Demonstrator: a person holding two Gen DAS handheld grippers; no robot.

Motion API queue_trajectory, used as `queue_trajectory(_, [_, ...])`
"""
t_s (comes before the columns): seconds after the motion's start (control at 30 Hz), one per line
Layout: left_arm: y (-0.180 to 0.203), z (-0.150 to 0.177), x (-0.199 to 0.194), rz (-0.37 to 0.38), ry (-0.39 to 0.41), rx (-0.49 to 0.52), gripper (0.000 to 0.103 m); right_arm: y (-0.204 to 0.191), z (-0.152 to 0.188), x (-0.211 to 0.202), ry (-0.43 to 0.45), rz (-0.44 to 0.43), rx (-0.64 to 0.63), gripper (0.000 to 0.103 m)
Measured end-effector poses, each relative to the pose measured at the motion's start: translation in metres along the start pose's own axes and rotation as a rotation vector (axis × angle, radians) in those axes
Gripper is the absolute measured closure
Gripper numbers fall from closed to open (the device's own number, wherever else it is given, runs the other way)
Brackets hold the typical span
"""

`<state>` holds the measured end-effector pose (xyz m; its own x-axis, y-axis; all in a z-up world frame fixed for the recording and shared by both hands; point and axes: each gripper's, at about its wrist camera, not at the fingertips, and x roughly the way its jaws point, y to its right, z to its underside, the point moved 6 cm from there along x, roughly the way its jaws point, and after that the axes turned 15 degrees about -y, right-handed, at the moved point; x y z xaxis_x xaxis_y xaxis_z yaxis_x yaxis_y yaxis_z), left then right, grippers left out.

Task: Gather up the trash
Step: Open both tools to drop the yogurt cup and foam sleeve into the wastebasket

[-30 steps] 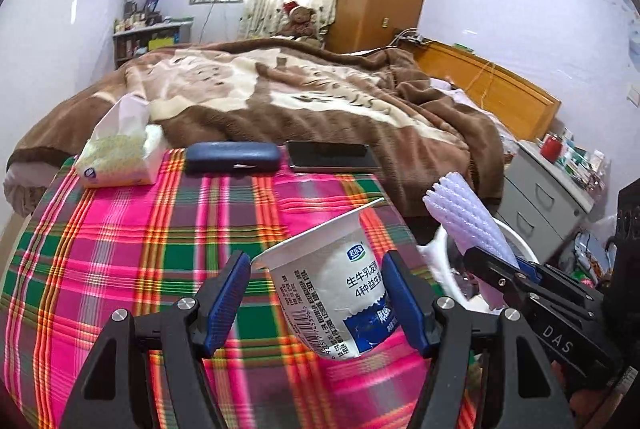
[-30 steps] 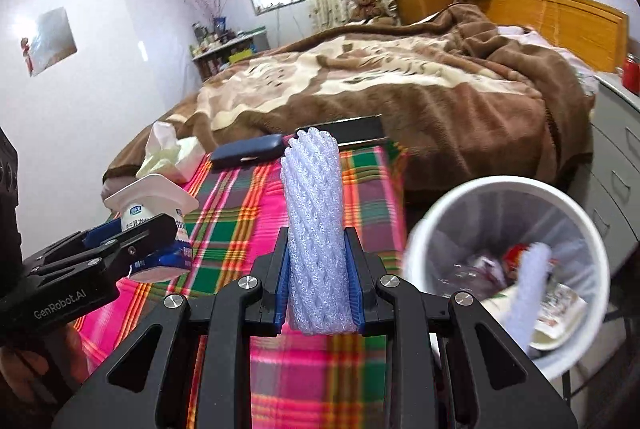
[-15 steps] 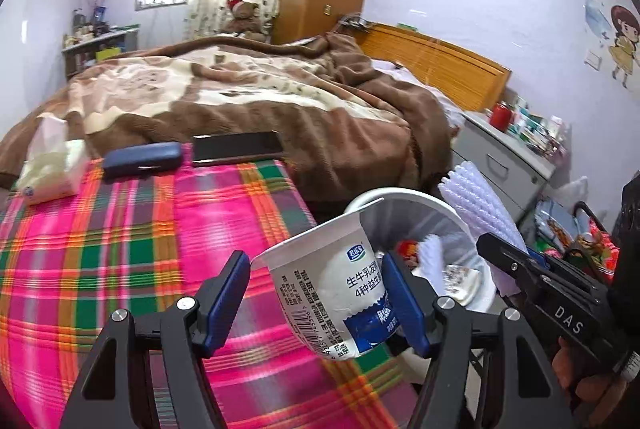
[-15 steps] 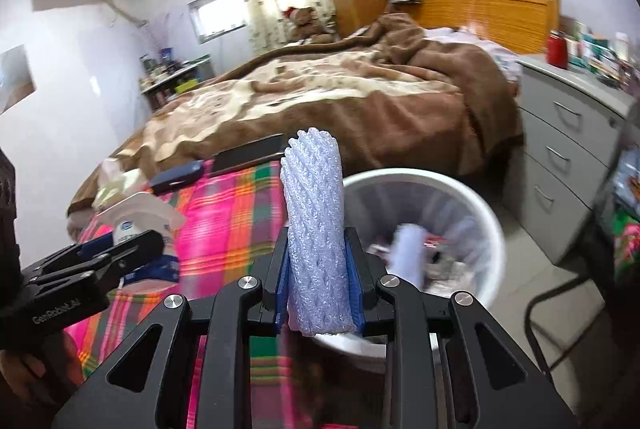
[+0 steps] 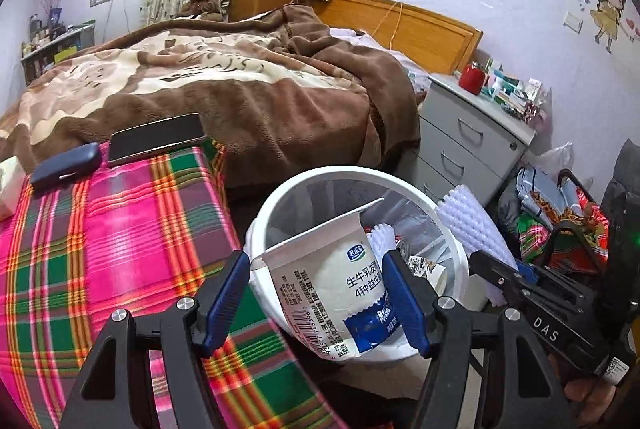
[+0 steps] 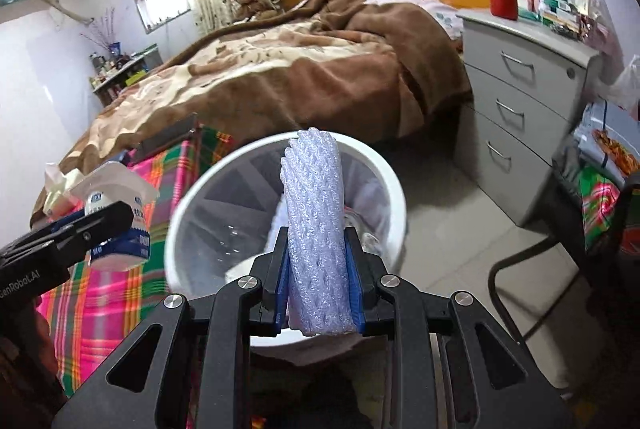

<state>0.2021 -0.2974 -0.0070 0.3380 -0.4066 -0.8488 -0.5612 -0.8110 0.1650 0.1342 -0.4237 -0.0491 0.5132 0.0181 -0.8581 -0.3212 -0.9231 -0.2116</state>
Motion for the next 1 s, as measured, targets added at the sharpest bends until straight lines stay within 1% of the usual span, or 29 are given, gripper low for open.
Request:
queue_trajectory(0.03, [0.003,-0.002,0.004,-0.005,-0.005,0.009,0.034,0.002,0.002,0.0,-0.004,-0.001,0.003,0.078])
queue_trajectory(0.13, [0.01,-0.008,0.018,0.017,-0.028,0.014,0.034,0.008,0.002,0.003,-0.017,-0.003,0.009,0.078])
queue_trajectory(0.27, [0.013,-0.015,0.033,0.011,-0.042,0.017,0.034,0.011,-0.001,0.01,-0.031,-0.015,0.003,0.077])
queue_trajectory(0.33, [0.012,-0.017,0.038,-0.001,-0.049,0.016,0.034,0.009,-0.002,0.015,-0.052,-0.034,-0.01,0.077])
queue_trajectory(0.4, [0.011,-0.017,0.041,-0.028,-0.047,0.017,0.034,0.008,-0.002,0.015,-0.047,-0.026,-0.012,0.076])
queue_trajectory(0.43, [0.01,-0.017,0.041,-0.026,-0.047,0.021,0.033,0.009,-0.002,0.015,-0.044,-0.025,-0.015,0.075])
queue_trajectory(0.47, [0.01,-0.016,0.043,-0.018,-0.051,0.02,0.029,0.009,-0.002,0.015,-0.042,-0.026,-0.015,0.068])
queue_trajectory(0.5, [0.008,-0.016,0.043,-0.012,-0.055,0.016,0.027,0.01,-0.001,0.015,-0.044,-0.03,-0.013,0.057])
queue_trajectory(0.57, [0.004,-0.016,0.042,-0.012,-0.048,0.001,0.024,0.011,-0.001,0.014,-0.043,-0.036,-0.01,0.046])
queue_trajectory(0.77, [-0.001,-0.014,0.032,-0.015,-0.028,-0.01,0.021,0.011,0.0,0.01,-0.034,-0.03,0.003,0.046])
queue_trajectory(1.0, [-0.002,-0.001,0.01,-0.031,0.006,-0.004,0.021,0.002,0.004,-0.004,-0.001,-0.042,0.002,0.046])
